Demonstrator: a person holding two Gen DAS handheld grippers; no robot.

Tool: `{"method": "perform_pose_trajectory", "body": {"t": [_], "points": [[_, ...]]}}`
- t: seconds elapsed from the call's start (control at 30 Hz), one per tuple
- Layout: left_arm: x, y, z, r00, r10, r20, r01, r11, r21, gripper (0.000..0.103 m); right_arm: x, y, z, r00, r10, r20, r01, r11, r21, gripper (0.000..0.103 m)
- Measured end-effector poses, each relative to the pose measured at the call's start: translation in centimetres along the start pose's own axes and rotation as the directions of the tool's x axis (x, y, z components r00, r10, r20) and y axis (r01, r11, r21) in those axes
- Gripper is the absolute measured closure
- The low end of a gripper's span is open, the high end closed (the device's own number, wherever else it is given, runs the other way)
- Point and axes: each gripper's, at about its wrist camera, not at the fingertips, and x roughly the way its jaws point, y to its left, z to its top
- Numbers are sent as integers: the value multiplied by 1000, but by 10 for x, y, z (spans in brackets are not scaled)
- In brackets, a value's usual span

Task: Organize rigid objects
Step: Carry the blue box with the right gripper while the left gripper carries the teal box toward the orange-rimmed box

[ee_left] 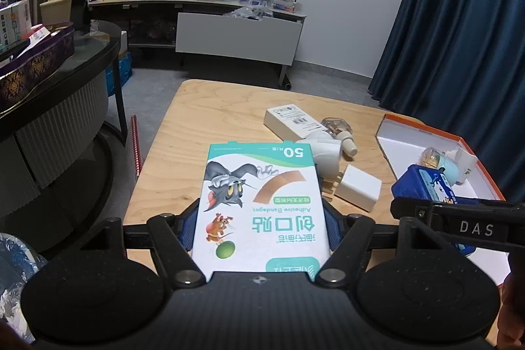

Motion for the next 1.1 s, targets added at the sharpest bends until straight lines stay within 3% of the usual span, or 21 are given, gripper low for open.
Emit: {"method": "perform_pose_trajectory", "body": {"t": [0.43, 1.1], "points": [[-12, -24, 7, 999, -26, 26, 25, 999, 24, 31, -31, -15, 1, 998, 23, 51, -20, 999, -49, 27], [-13, -76, 13, 997, -65, 30, 62, 994, 93, 31, -69, -65, 3, 995, -8, 97, 13, 998, -55, 27]]}}
